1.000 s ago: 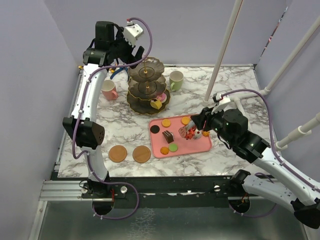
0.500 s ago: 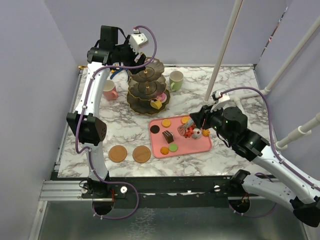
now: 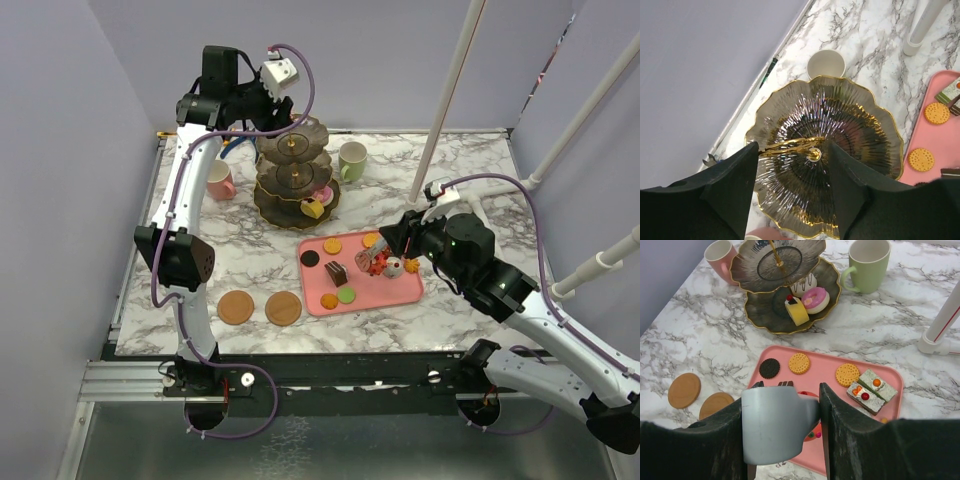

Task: Serve the afternoon tea
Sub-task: Adjust the desert table at the center of the board.

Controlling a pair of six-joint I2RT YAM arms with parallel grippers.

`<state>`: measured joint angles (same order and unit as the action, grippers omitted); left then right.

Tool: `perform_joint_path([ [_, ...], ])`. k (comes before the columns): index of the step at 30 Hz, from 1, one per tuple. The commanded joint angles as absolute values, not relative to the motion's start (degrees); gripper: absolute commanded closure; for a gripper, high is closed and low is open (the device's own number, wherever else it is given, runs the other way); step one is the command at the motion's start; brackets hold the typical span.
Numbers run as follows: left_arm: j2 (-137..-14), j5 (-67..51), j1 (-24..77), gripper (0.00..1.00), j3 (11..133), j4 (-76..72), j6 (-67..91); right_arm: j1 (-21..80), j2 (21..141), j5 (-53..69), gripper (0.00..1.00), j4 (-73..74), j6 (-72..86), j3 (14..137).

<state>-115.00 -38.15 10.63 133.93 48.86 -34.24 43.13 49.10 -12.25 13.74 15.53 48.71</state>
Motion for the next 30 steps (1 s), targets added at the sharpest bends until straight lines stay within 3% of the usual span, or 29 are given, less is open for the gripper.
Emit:
perform_joint_path([
  [1, -115.9, -39.0, 10.9, 0.46, 135.3, 45.8, -31.8, 43.4, 47.9, -11.9, 0.96, 12.6, 16.1, 50.4],
  [5, -115.8, -39.1, 10.9, 0.76, 135.0, 43.9, -29.5, 43.4, 47.9, -12.1, 0.96, 12.5, 16.1, 50.4],
  [7, -115.5, -39.3, 10.9, 0.84, 134.7, 43.1, -28.3, 43.4, 47.9, -12.1, 0.96, 12.5, 16.1, 50.6],
  [19, -108.1, -36.7, 11.2, 0.85, 125.2, 38.0, -26.3, 43.4, 50.3, -12.0, 0.96, 9.0, 14.1, 51.2],
  [30, -95.2, -31.2, 11.4, 0.86, 106.0, 26.8, -23.2, 43.4, 58.9, -11.4, 0.96, -3.0, 9.8, 52.2],
])
